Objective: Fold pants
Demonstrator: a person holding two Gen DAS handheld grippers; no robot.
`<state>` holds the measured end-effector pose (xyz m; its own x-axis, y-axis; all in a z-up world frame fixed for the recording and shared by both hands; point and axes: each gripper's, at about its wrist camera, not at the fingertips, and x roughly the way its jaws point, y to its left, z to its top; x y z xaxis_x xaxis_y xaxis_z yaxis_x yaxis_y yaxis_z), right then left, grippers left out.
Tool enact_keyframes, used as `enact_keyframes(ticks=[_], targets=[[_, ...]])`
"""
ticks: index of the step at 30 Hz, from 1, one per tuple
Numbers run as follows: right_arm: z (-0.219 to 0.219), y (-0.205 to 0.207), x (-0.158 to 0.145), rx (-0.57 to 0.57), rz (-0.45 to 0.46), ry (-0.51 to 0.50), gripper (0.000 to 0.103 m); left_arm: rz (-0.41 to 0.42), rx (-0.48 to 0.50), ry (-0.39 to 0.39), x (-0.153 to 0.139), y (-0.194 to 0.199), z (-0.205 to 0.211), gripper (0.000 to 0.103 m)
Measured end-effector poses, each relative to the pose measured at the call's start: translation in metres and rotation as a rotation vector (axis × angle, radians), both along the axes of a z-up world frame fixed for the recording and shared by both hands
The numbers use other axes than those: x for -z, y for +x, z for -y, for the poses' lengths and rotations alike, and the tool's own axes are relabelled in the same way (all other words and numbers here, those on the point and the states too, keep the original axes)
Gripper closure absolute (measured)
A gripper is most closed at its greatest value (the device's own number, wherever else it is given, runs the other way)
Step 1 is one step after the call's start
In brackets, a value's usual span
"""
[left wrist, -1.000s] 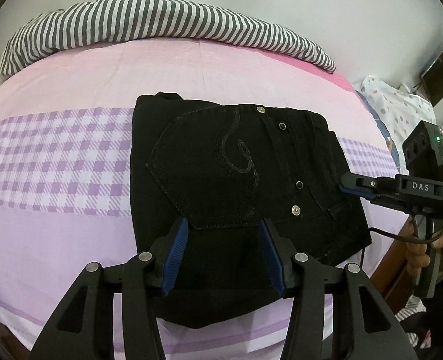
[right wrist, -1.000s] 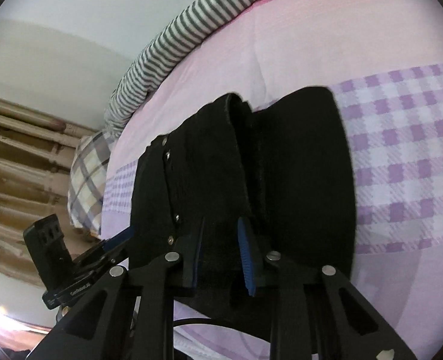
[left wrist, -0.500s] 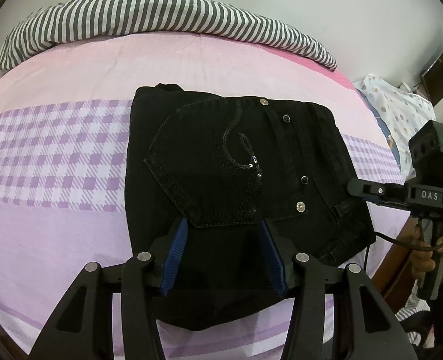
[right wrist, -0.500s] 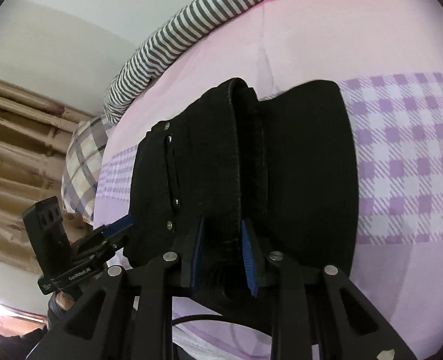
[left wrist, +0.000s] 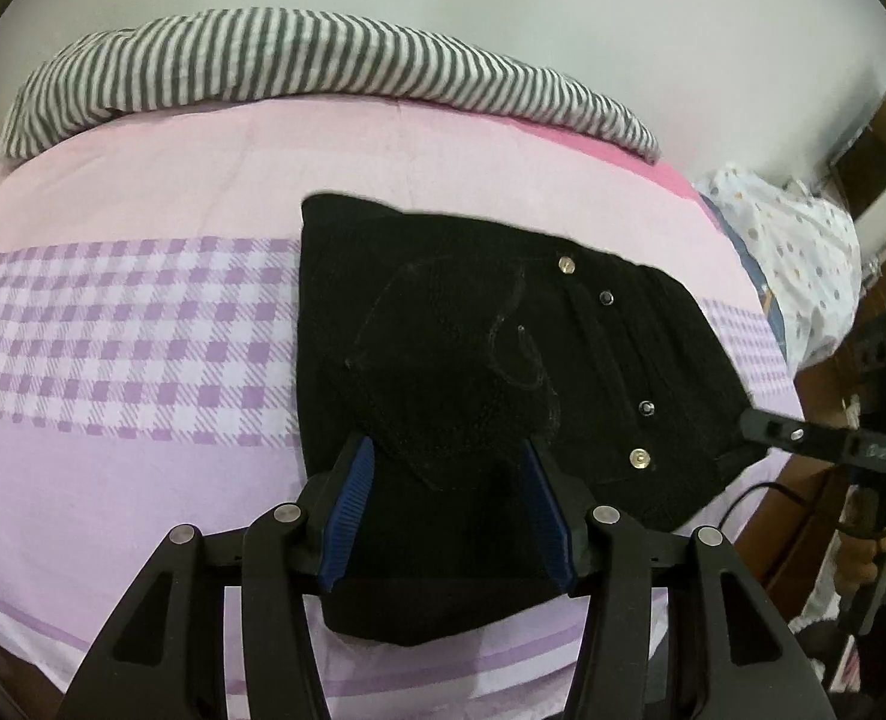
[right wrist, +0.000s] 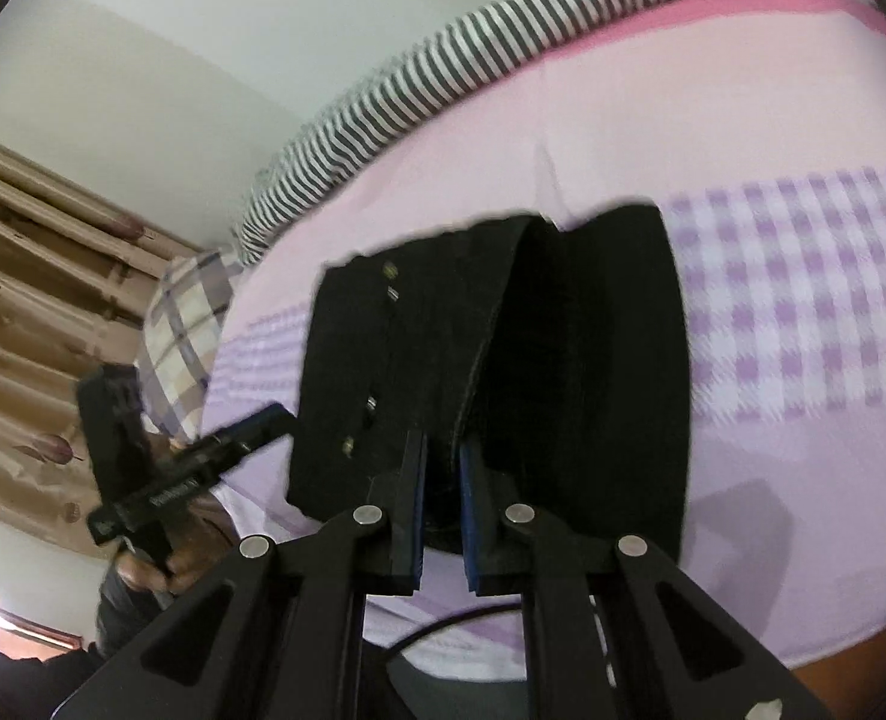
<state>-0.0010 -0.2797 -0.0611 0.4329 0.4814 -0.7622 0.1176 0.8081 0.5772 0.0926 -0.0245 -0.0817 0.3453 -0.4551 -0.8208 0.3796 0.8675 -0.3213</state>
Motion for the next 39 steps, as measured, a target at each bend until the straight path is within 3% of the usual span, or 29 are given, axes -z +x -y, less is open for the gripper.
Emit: enact_keyframes(ticks=[4,6,12,19,26,39], targets=[[0.004,0.000,0.032,0.019,-0.078,-0.018,0.094,-0.009,0.047,0.110,0.015,-0.006,0.012,0.051],[0.004,0.003,0.033,0.012,-0.080,-0.021,0.094,0.012,0.065,0.186,0.021,-0.010,0.019,0.051],[-0.003,0.009,0.030,-0.011,-0.088,-0.052,0.093,0.048,0.074,0.304,0.031,-0.016,0.035,0.051],[0.004,0.010,0.028,0.007,-0.087,-0.016,0.082,0.057,0.072,0.321,0.032,-0.018,0.039,0.050],[0.019,0.022,0.027,0.022,-0.073,0.037,0.054,0.065,0.068,0.335,0.032,-0.022,0.042,0.050],[0.026,0.067,0.048,-0.064,-0.031,0.159,0.045,0.056,0.067,0.334,0.032,-0.020,0.042,0.050]])
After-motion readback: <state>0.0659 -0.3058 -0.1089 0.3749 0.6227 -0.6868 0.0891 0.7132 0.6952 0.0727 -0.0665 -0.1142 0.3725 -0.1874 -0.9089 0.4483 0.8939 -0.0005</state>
